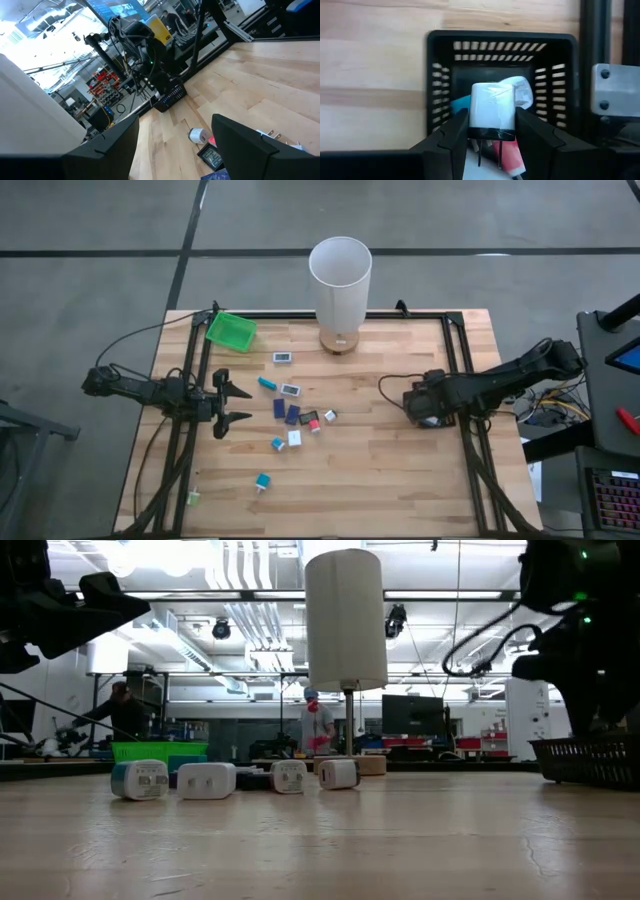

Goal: Pick & Place Office items
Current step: Put the top white black charger adapter into the black bin

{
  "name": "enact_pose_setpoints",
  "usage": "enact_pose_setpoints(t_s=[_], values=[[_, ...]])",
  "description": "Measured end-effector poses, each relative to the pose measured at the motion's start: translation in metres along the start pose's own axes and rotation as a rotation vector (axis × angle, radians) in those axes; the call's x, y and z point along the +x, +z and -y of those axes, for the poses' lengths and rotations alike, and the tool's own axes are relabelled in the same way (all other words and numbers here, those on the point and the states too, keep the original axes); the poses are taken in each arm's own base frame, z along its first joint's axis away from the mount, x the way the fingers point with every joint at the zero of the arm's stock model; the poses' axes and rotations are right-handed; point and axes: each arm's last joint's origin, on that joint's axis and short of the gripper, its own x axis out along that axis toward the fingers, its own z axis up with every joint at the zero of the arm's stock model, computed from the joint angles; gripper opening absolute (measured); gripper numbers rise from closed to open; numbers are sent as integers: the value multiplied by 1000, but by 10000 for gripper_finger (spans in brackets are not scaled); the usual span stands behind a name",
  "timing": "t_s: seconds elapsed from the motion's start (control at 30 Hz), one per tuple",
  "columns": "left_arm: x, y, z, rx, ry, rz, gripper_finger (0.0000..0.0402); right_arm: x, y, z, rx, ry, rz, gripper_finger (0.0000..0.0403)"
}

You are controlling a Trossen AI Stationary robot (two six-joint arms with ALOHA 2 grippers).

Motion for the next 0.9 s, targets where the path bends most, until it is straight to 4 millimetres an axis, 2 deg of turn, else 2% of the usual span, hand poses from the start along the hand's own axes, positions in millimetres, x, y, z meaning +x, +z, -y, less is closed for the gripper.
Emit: enact_pose_setpoints(t_s=[0.23,0.5,0.9], values=[[0,0,0,0,0,0,257,2,-1,-4,1,5,28,140],[0,0,0,0,0,0,257,5,-2,-5,8,23,24,167],[0,0,0,0,0,0,257,0,-1,-8,13,45,25,184]])
